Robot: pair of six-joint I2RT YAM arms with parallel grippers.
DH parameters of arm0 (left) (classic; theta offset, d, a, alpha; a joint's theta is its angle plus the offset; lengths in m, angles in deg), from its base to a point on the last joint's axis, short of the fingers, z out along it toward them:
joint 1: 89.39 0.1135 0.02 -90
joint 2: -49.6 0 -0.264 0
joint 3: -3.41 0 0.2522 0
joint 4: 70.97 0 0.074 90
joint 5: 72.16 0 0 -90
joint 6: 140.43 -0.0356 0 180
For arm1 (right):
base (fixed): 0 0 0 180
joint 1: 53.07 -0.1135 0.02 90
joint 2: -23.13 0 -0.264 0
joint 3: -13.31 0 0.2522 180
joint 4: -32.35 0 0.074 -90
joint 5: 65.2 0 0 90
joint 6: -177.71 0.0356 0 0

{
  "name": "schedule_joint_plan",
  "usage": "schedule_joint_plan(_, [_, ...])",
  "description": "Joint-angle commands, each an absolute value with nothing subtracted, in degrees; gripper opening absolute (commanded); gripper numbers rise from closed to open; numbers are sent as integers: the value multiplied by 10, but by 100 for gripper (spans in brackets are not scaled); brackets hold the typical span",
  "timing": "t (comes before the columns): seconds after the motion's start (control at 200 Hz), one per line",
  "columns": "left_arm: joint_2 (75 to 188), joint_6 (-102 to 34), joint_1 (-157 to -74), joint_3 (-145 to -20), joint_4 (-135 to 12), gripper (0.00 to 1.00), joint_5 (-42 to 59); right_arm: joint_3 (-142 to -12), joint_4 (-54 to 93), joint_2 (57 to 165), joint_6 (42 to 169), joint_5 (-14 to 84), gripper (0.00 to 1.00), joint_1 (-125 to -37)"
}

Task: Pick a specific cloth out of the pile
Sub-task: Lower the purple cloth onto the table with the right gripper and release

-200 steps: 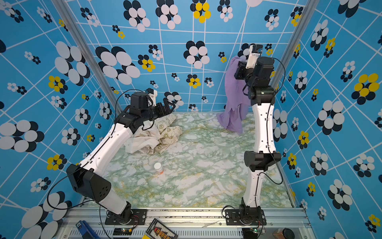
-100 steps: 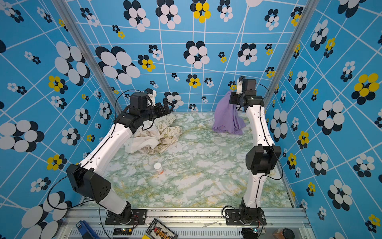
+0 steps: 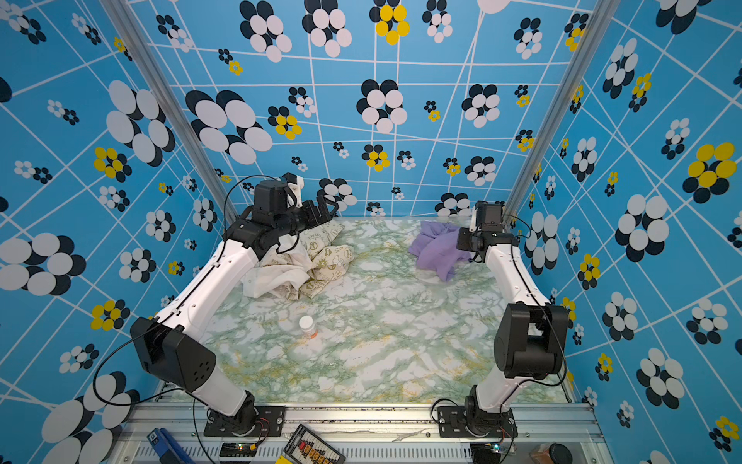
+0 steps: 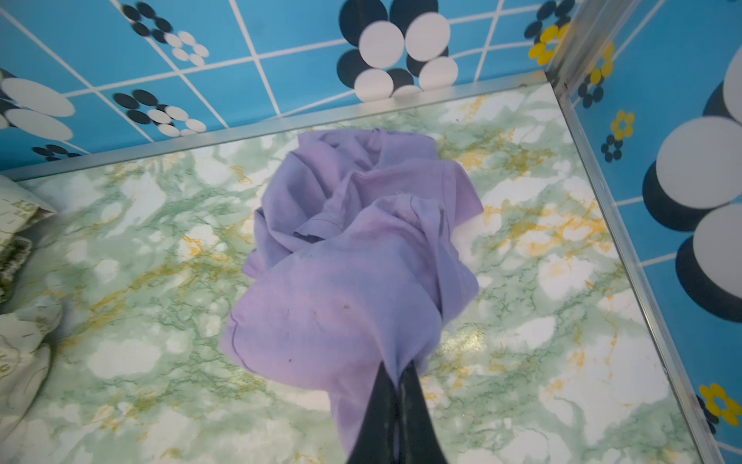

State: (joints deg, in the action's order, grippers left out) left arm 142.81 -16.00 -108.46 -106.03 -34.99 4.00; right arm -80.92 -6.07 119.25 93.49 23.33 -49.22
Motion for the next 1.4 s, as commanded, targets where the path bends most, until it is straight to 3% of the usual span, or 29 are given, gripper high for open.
schedule_joint_plan(0.0, [1430, -166, -1077, -1055, -356, 99, 48, -777, -40, 1194, 956, 209, 0, -474])
schedule_joint_plan(0.22, [1418, -164, -1077, -1034, -359, 99, 56, -732, -74, 1229, 974, 194, 0, -452])
schedule_joint_plan(0.365, [1410, -169, -1077, -1021, -361, 99, 64, -714, -102, 1263, 984, 191, 8, -444])
schedule_joint_plan(0.625, [1394, -180, -1070, -1000, -351, 99, 94, -692, -116, 1274, 1001, 201, 65, -433])
schedule_joint_plan(0.755, [1383, -190, -1065, -986, -348, 99, 116, -694, -116, 1252, 1006, 209, 82, -432])
schedule_joint_plan(1.159, [1304, -271, -1038, -875, -396, 99, 230, -705, -92, 1138, 1010, 217, 94, -431])
schedule_joint_plan(1.394, [1231, -335, -1020, -724, -520, 99, 272, -633, 29, 1056, 991, 232, 96, -431])
